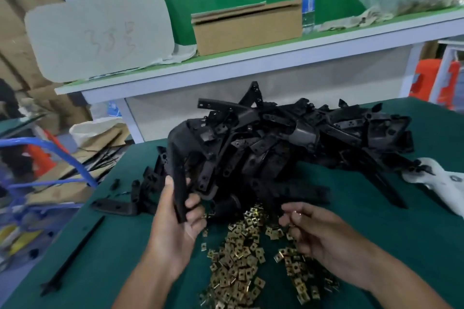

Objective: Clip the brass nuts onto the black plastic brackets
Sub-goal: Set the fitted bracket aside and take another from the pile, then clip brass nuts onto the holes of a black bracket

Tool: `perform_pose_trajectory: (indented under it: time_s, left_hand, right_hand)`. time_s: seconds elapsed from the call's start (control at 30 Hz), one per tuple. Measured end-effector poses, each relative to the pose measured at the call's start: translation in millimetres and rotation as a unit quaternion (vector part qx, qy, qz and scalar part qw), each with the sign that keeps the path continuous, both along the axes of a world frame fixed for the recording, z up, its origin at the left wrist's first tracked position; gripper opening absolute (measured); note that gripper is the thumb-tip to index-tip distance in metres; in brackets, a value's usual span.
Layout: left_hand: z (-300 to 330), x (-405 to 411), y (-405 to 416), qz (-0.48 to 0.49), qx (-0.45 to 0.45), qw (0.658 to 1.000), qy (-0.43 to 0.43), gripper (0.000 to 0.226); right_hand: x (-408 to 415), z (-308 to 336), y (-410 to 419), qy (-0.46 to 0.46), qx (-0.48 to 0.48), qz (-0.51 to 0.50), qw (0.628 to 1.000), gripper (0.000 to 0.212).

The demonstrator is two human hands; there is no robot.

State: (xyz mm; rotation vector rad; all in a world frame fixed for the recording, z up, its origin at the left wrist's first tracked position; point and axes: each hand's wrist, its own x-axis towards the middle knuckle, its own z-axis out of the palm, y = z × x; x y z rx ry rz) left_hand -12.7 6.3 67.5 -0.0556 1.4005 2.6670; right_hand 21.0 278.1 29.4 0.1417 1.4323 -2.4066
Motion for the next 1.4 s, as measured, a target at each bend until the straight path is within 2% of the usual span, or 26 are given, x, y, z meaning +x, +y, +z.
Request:
perform_pose_trajectory:
  time_s: [0.13, 0.23, 0.37, 0.57, 0.67, 0.73, 0.9, 1.03, 1.17, 1.27, 1.33, 1.4]
  left_hand:
    - [-35.6, 29.9, 15.9, -0.017, -0.102, 0.993, 0.054, 0.048]
    - [-45.8, 34.2, 22.9, -0.056, -0.149, 0.983, 0.097, 0.049]
    - [-58.9, 28.1, 20.0, -0.105, -0.051, 0.987, 0.107, 0.060]
    - [-54.9, 18.2, 32.0, -0.164, 0.140, 0.976, -0.004, 0.086]
    - [-48.7, 20.4, 35.4, -0.170, 0.152, 0.974, 0.000, 0.094]
    - [-46.7, 22.1, 36.4, -0.169, 0.136, 0.976, 0.005, 0.109]
    - [-47.6, 32.1, 33.5, -0.164, 0.130, 0.978, 0.019, 0.071]
    - [-52.0, 34.4, 29.7, -0.112, 0.082, 0.990, -0.002, 0.062]
    - [-46.1, 36.2, 29.4, -0.091, 0.019, 0.996, -0.011, 0.054]
    - [-44.4, 38.9, 30.4, -0.096, -0.004, 0.995, -0.014, 0.032]
    - [-44.4, 40.7, 33.7, -0.094, -0.024, 0.995, -0.013, 0.032]
    - [-42.3, 42.8, 36.7, -0.079, -0.050, 0.995, -0.015, 0.034]
  right_hand:
    - [2.7, 2.7, -3.3, 0.030, 0.040, 0.002, 0.999, 0.026]
    - [4.6, 2.0, -6.6, 0.063, 0.048, -0.002, 0.997, 0.019]
    - [4.8, -1.8, -5.8, 0.095, 0.037, 0.014, 0.995, 0.021]
    - [2.1, -3.0, -9.9, 0.066, -0.035, 0.000, 0.997, 0.024]
    - [2.1, -1.0, -10.9, 0.044, -0.055, -0.007, 0.997, 0.028]
    - [3.6, -0.4, -11.8, 0.042, -0.061, -0.004, 0.997, 0.030]
    - [6.1, 2.0, -13.3, 0.065, -0.083, -0.003, 0.994, 0.018]
    - [8.0, 4.4, -11.7, 0.062, -0.072, -0.009, 0.995, 0.007]
    - [8.5, 3.6, -10.9, 0.052, -0.024, -0.031, 0.998, 0.009]
    - [8.4, 2.4, -10.2, 0.098, 0.106, -0.018, 0.989, 0.019]
    - [9.0, 0.6, -10.2, 0.150, 0.214, -0.008, 0.965, 0.021]
    - [9.3, -1.4, -9.1, 0.201, 0.310, -0.017, 0.929, 0.012]
